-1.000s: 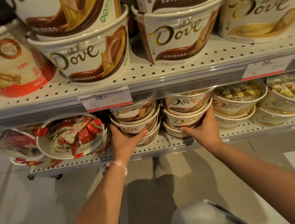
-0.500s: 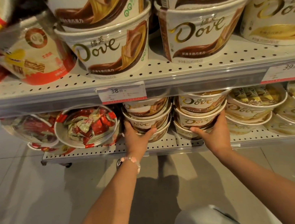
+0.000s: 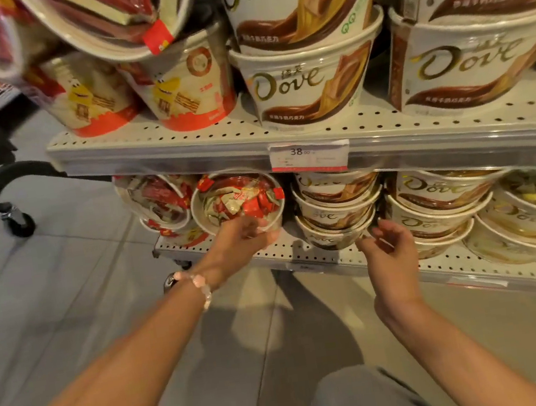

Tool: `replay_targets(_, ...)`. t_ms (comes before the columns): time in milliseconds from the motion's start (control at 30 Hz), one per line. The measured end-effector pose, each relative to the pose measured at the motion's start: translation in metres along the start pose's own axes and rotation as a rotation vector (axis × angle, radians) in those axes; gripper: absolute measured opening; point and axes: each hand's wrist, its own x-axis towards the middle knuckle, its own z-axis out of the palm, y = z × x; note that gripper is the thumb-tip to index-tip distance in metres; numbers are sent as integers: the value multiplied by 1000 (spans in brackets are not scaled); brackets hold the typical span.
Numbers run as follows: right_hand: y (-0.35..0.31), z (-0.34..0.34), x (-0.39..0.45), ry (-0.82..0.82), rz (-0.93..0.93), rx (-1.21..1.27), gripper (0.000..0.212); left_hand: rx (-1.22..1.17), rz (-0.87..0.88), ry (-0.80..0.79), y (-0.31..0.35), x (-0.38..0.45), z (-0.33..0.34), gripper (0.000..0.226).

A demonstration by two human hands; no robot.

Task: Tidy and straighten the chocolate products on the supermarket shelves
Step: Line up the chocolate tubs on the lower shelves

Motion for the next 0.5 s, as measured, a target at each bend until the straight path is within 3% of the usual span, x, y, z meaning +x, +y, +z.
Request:
replay_targets(67,0,20,-4,-98,0,-65,30,-33,-32,60,-2,-10,-25,39)
replay_targets(200,1,56,-5,-312,62,-198,25,-143,-79,267,-13,-19,-65,11)
replay_targets(433,3,100,2,-474,209,-324,69,-261,-166,729,-59,-1,-110,16)
replay_targets(500,3,112,6,-472,209,-277,69,-297,-199,817,-72,9,-122,21)
